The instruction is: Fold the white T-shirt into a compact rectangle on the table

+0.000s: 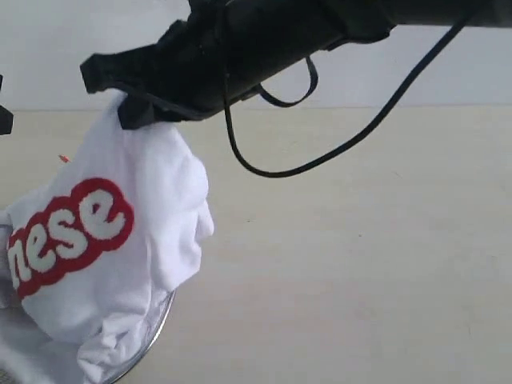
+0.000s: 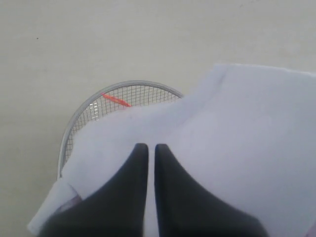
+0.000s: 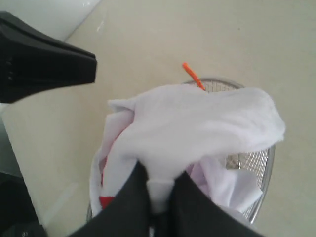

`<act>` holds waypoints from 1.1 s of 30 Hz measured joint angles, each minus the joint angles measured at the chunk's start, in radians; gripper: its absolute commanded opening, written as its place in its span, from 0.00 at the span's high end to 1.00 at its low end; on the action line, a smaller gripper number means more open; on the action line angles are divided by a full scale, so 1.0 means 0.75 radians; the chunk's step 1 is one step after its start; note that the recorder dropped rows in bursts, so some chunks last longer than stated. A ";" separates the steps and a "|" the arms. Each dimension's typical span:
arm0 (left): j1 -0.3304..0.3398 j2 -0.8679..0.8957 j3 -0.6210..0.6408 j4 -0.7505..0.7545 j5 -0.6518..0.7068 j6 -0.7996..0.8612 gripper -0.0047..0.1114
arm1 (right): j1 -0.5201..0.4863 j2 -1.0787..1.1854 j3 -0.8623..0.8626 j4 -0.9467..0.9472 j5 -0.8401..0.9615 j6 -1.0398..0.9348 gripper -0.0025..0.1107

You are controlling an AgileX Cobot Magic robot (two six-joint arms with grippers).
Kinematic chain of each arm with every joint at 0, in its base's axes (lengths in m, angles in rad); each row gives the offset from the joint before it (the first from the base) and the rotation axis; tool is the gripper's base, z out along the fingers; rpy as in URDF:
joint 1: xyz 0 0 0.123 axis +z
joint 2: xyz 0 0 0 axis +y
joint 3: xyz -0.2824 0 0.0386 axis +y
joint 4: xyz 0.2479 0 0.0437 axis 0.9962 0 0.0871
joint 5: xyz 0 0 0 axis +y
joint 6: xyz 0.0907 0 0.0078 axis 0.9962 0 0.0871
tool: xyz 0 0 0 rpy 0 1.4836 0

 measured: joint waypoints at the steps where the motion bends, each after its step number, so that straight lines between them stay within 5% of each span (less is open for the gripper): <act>1: 0.000 0.000 0.000 0.003 0.000 0.000 0.92 | 0.000 -0.026 0.000 0.000 -0.007 0.000 0.98; 16: 0.000 0.000 0.000 0.040 0.008 0.000 0.92 | 0.000 -0.205 0.000 0.009 0.046 -0.034 0.98; 24: 0.000 0.000 -0.030 0.035 0.349 0.100 0.90 | 0.000 -0.231 0.000 0.020 0.058 -0.045 0.98; 27: 0.000 0.000 -0.030 -0.033 0.418 0.150 0.77 | 0.000 -0.231 0.000 0.020 0.058 -0.050 0.98; 33: 0.000 -0.002 -0.023 -0.088 0.526 0.171 0.23 | 0.000 -0.231 0.000 0.011 0.056 -0.055 0.98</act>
